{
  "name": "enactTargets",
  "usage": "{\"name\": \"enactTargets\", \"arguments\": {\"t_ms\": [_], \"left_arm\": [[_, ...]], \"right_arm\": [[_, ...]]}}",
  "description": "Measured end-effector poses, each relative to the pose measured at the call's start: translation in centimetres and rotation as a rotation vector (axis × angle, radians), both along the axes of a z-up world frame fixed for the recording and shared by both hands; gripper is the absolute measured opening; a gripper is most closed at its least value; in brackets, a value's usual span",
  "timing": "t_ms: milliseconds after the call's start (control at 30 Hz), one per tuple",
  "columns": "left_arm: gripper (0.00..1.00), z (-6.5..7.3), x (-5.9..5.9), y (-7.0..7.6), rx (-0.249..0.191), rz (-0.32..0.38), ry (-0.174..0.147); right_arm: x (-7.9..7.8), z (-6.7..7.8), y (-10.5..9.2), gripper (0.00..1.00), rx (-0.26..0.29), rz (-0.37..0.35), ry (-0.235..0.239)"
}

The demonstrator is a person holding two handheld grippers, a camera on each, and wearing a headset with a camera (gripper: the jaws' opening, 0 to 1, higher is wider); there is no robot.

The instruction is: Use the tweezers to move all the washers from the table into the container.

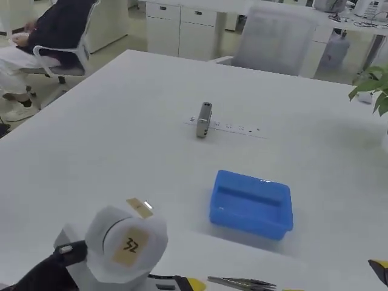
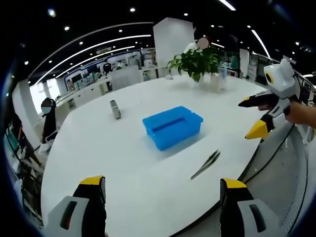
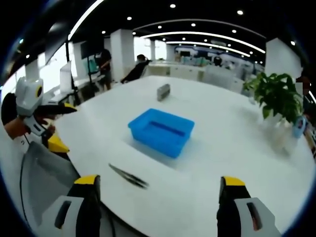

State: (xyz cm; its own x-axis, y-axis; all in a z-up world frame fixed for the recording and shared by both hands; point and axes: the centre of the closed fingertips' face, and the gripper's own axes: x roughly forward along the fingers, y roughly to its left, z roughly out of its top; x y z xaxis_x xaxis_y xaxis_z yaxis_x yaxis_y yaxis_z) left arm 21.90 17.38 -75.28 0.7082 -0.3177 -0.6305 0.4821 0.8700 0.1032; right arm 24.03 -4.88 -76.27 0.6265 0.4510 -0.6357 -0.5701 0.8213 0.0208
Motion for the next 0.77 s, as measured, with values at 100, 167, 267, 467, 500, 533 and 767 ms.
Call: {"name": "enactTargets", "arguments": {"t_ms": [100, 167, 267, 467, 500, 533, 767], "left_arm": [[0.99, 0.01, 0.06, 0.23, -0.005, 0.015, 0.0], [0.99, -0.05, 0.03, 0.27, -0.011, 0.018, 0.006], [0.99, -0.13, -0.01, 0.26, -0.006, 0.014, 0.008], [0.99, 0.0, 0.01, -0.13, -0.008, 0.011, 0.008], [0.99, 0.0, 0.02, -0.2, -0.01, 0.011, 0.008], [0.99, -0.01, 0.02, -0.27, -0.01, 0.011, 0.009], [0.99, -0.42, 0.03, -0.3, 0.014, 0.013, 0.019]], "right_arm": [[0.04, -0.07, 0.06, 0.99, -0.011, 0.006, 0.002], [0.16, 0.07, 0.06, 0.99, -0.013, 0.008, 0.001], [0.42, 0.34, 0.01, 0.99, -0.001, 0.002, -0.002], [0.68, 0.47, -0.19, 0.99, -0.009, 0.003, -0.007], [0.68, 0.43, -0.22, 0.99, -0.009, 0.003, -0.004], [0.68, 0.43, -0.22, 0.99, -0.007, 0.003, -0.003], [0.86, 0.28, -0.22, 0.99, -0.003, 0.003, -0.004]]}}
